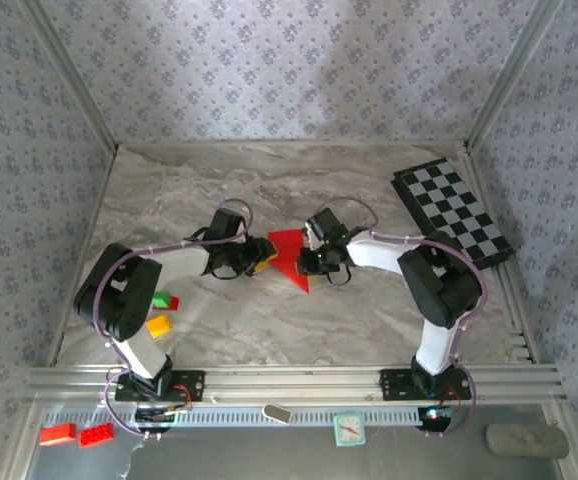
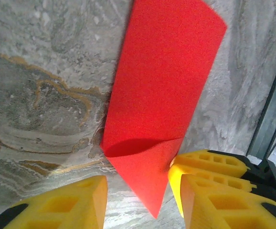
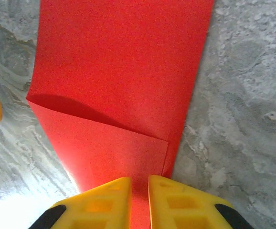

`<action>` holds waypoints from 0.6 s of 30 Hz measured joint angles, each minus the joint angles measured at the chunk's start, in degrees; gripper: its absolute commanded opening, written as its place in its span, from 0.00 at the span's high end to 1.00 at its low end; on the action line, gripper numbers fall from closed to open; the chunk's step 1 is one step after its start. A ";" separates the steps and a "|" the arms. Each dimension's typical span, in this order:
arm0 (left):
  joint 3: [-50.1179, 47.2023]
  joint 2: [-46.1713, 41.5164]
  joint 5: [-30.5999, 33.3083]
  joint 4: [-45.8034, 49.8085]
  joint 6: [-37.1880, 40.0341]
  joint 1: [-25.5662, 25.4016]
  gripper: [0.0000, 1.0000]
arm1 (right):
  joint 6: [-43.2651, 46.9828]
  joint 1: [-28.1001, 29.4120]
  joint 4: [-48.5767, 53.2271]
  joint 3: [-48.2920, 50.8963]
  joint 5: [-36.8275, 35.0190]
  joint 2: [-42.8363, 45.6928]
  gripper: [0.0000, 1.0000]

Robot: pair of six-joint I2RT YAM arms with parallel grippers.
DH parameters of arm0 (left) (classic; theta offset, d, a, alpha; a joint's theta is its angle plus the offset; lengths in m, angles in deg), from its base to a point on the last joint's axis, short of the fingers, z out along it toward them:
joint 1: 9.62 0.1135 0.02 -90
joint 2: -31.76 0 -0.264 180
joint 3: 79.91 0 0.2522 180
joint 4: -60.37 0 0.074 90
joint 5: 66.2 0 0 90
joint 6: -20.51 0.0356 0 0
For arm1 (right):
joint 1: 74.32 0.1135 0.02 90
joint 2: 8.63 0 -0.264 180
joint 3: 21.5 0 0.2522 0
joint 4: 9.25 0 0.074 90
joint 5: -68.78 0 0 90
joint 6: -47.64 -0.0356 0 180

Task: Fold a paper plane with a square sheet of paper (pick it up from the middle)
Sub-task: Fourth fold the wing at the center of the table.

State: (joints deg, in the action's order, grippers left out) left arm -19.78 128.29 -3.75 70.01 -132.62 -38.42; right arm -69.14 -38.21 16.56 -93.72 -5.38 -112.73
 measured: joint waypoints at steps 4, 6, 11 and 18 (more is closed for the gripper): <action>0.02 1.92 -0.90 -0.55 -0.31 -0.26 0.61 | -0.04 -0.15 0.09 -0.33 -0.02 -0.28 0.81; 0.02 2.54 -1.42 -0.63 -0.42 -0.50 0.62 | -0.04 -0.15 0.09 -0.33 -0.02 -0.33 0.82; 0.61 3.52 -1.86 -0.76 -0.42 -0.59 0.63 | -0.04 -0.26 0.09 -0.33 0.00 -0.39 0.82; 1.99 5.64 -3.96 -2.08 -0.37 -0.59 0.68 | -0.04 -0.37 0.11 -0.33 0.02 -0.44 0.82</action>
State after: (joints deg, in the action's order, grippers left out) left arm -17.79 133.93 -7.70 67.94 -132.99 -39.01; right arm -69.19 -38.58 16.67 -94.05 -5.36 -113.16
